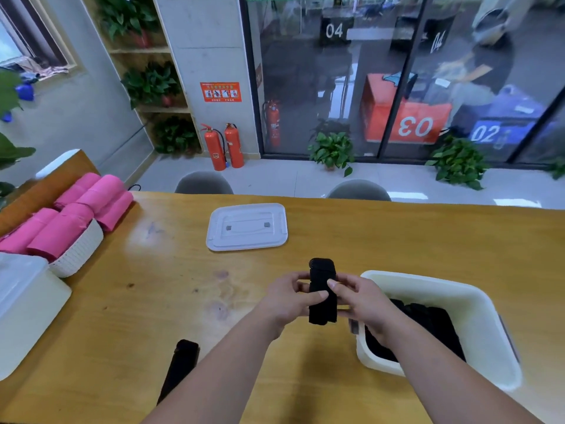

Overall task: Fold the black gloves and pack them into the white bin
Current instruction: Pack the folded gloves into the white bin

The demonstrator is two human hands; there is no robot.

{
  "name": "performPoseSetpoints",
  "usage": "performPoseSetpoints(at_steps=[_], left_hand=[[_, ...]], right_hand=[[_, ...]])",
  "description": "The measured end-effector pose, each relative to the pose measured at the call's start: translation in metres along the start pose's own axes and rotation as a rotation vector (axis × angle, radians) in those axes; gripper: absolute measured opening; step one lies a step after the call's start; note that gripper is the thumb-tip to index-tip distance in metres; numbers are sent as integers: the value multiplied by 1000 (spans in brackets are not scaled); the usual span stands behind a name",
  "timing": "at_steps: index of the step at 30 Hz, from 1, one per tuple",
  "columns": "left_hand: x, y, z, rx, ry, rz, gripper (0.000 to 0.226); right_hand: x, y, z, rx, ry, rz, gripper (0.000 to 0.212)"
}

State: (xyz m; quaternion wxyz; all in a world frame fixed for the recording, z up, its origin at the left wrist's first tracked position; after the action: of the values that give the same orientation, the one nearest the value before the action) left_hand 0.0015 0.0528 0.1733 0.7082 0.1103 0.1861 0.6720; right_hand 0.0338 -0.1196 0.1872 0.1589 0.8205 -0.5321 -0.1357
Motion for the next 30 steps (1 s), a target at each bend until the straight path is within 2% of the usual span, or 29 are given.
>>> performPoseSetpoints(at_steps=[8, 13, 16, 21, 27, 30], left_hand=[[-60, -15, 10, 4, -62, -103, 51], [-91, -24, 13, 1, -133, -160, 53], [-107, -25, 13, 4, -180, -198, 47], [-113, -36, 1, 32, -273, -160, 43], [-112, -42, -3, 33, -271, -141, 42], [-113, -41, -4, 24, -264, -145, 38]], right_hand=[[54, 31, 1, 15, -100, 65, 27], [84, 46, 5, 11, -79, 118, 25], [102, 54, 14, -15, -87, 142, 25], [141, 65, 32, -75, -123, 211, 26], [191, 86, 38, -113, -38, 345, 23], [211, 91, 41, -122, 96, 455, 21]])
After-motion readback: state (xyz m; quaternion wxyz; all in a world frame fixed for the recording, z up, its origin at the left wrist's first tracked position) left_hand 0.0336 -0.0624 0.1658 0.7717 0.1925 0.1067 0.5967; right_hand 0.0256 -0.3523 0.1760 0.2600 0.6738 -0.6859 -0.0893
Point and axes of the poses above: each hand's wrist, its own y-axis away from the middle knuckle, its own x-axis out of the back of the hand, z = x × y, the point moved 6 cm from there along -y, towards the middle knuckle, and after that the axes turned 1 degree about -z, right-handed, at the moved point
